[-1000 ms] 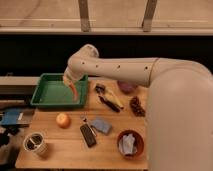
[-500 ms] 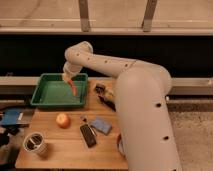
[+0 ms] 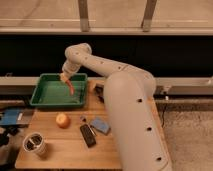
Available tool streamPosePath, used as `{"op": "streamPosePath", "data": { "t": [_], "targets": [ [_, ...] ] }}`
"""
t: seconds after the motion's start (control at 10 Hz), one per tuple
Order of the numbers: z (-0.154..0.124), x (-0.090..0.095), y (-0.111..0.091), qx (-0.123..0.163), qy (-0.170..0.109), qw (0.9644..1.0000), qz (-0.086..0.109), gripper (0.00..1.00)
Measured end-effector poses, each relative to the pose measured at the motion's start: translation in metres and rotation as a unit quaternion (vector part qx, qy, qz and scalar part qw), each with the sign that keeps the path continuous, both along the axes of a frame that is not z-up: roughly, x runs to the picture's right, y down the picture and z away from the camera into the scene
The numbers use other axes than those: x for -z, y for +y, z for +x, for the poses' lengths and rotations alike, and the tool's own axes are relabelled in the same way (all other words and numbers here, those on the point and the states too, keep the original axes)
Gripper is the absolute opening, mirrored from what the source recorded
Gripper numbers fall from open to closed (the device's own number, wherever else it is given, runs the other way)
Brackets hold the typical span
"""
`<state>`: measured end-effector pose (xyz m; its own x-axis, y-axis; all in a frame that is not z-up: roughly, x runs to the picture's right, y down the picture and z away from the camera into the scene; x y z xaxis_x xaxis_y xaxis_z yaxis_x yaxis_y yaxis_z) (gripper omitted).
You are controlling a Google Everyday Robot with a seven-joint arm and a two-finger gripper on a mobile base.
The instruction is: Place pepper in tray
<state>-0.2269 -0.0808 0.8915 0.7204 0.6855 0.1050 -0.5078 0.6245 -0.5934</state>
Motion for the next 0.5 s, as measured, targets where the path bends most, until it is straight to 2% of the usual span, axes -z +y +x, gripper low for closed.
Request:
{"op": "streamPosePath", "data": {
  "t": [0.5],
  "targets": [
    [-0.0023, 0.0006, 0.0009, 0.001, -0.001, 1.0000, 0.000, 0.19]
  ]
}}
